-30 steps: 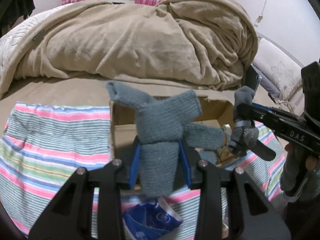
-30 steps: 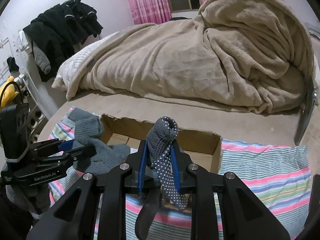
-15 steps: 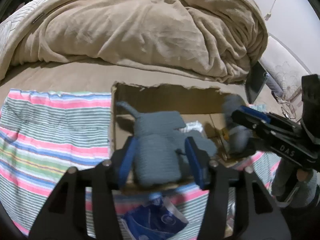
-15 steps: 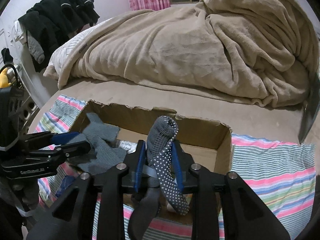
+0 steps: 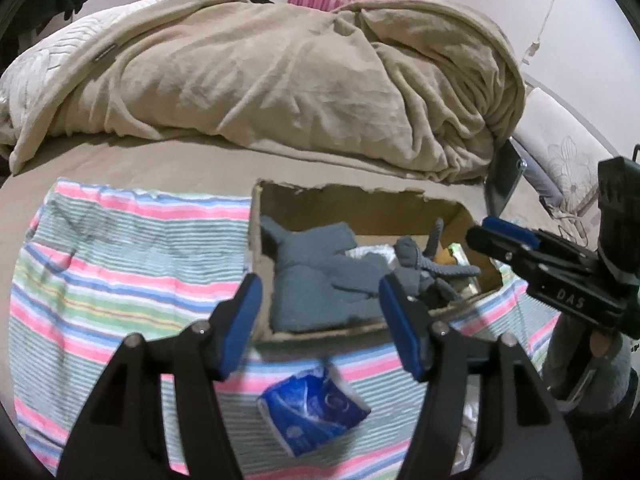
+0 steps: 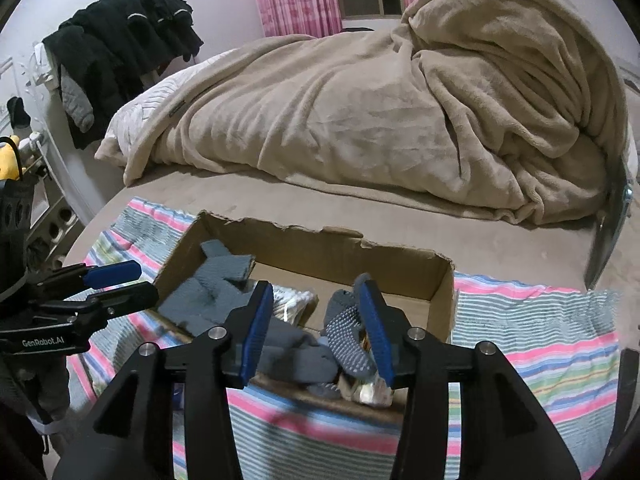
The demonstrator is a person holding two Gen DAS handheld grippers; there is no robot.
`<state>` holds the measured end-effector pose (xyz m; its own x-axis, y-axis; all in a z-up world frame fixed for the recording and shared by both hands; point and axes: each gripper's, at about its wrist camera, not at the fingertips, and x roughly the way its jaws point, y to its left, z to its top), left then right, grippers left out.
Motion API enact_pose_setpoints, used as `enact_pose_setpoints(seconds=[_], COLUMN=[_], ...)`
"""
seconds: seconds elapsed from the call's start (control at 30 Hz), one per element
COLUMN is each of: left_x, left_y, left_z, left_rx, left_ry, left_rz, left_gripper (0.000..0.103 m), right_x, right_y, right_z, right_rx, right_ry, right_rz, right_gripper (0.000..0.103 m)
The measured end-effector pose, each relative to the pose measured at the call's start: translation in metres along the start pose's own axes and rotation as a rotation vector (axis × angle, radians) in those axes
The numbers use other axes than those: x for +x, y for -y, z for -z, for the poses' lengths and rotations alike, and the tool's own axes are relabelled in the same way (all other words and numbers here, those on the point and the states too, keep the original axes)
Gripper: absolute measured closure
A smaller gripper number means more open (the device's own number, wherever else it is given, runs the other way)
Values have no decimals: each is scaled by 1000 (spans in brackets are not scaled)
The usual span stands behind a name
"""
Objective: Organize objects
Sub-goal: 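Lower both gloves into the box and open both tools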
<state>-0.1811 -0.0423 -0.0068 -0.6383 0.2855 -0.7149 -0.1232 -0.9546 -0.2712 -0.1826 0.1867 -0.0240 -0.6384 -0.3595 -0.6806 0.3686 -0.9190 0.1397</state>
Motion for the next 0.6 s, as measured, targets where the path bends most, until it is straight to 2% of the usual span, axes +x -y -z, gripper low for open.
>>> enact_pose_setpoints(seconds=[0.47,0.6], left_x=[-36,-38], left_y=[6,7], left_z=[24,36], left_rx=[-8,-20], left_ry=[20,6], left_rz=[-5,-7], left_gripper=[40,34], right_x=[-41,-50], right_y=[-11,-12], right_z=[23,33], right_rx=[0,1], right_ry=[4,-3], right_rz=[4,8], right_gripper=[55,55])
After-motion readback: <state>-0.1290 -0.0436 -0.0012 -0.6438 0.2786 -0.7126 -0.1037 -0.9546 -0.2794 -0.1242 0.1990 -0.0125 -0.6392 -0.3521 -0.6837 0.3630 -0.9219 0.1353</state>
